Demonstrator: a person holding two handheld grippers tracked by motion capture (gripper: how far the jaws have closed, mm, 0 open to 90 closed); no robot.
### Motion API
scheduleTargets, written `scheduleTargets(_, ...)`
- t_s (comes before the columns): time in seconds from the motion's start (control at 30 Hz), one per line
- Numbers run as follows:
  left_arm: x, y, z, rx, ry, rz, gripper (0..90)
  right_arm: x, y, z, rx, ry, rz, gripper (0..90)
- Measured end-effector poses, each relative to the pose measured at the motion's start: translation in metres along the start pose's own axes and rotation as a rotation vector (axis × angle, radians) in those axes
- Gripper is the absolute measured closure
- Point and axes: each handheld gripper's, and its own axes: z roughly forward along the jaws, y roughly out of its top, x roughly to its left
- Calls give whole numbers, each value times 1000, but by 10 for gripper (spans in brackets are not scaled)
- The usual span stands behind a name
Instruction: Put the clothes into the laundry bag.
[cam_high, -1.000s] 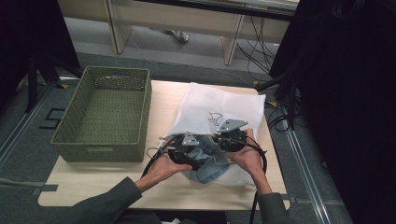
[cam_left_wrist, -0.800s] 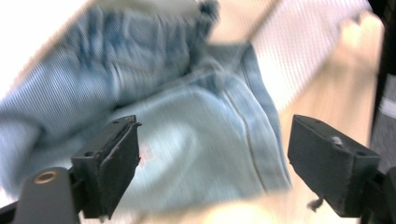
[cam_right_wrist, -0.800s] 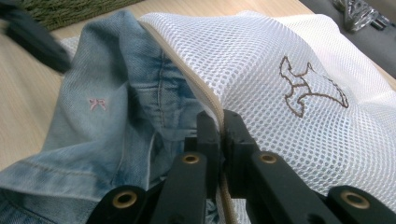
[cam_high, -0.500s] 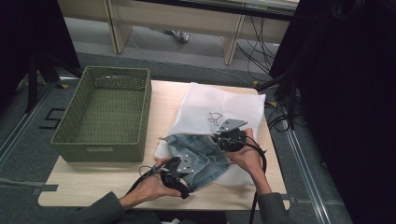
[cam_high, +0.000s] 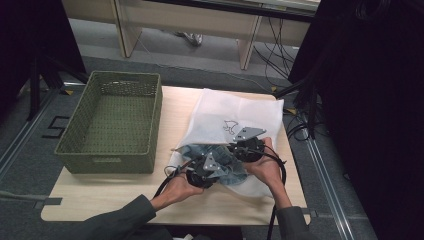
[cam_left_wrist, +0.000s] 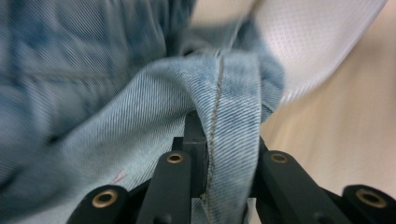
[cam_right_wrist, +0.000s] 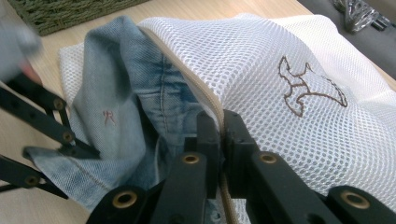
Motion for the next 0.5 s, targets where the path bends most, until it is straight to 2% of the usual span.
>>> scheduleTargets(0.03,3,3,-4,-4,-31,-21,778,-1,0,-1,5,-4,0,874)
scheduleTargets(0.07,7,5,-7,8,-67,-28,771,0,0,-1,2,18,18,874)
scheduleTargets(0.1,9,5,-8,-16,-68,-53,770,0,0,-1,4,17,22,874)
scheduleTargets(0.17,14,5,-10,-13,-87,-97,782,0,0,-1,5,17,21,874)
scheduleTargets(0.2,14,5,-10,-16,-78,-92,797,0,-1,-1,6,16,20,874)
scheduleTargets(0.23,15,5,-10,2,-43,-50,816,0,-1,-1,6,17,16,874)
scheduleTargets(0.3,15,6,-6,-33,0,-59,854,0,0,-1,6,9,19,874)
scheduleTargets(0.33,16,9,-3,-36,17,-43,858,1,0,-1,6,12,18,875)
scheduleTargets(0.43,15,21,-1,-69,29,-58,859,1,0,-1,6,14,19,874)
scheduleTargets(0.47,15,25,-1,-76,61,-43,859,0,0,-2,5,14,23,874)
scheduleTargets(0.5,17,28,-1,-88,76,-46,860,-2,0,-2,-4,12,11,875)
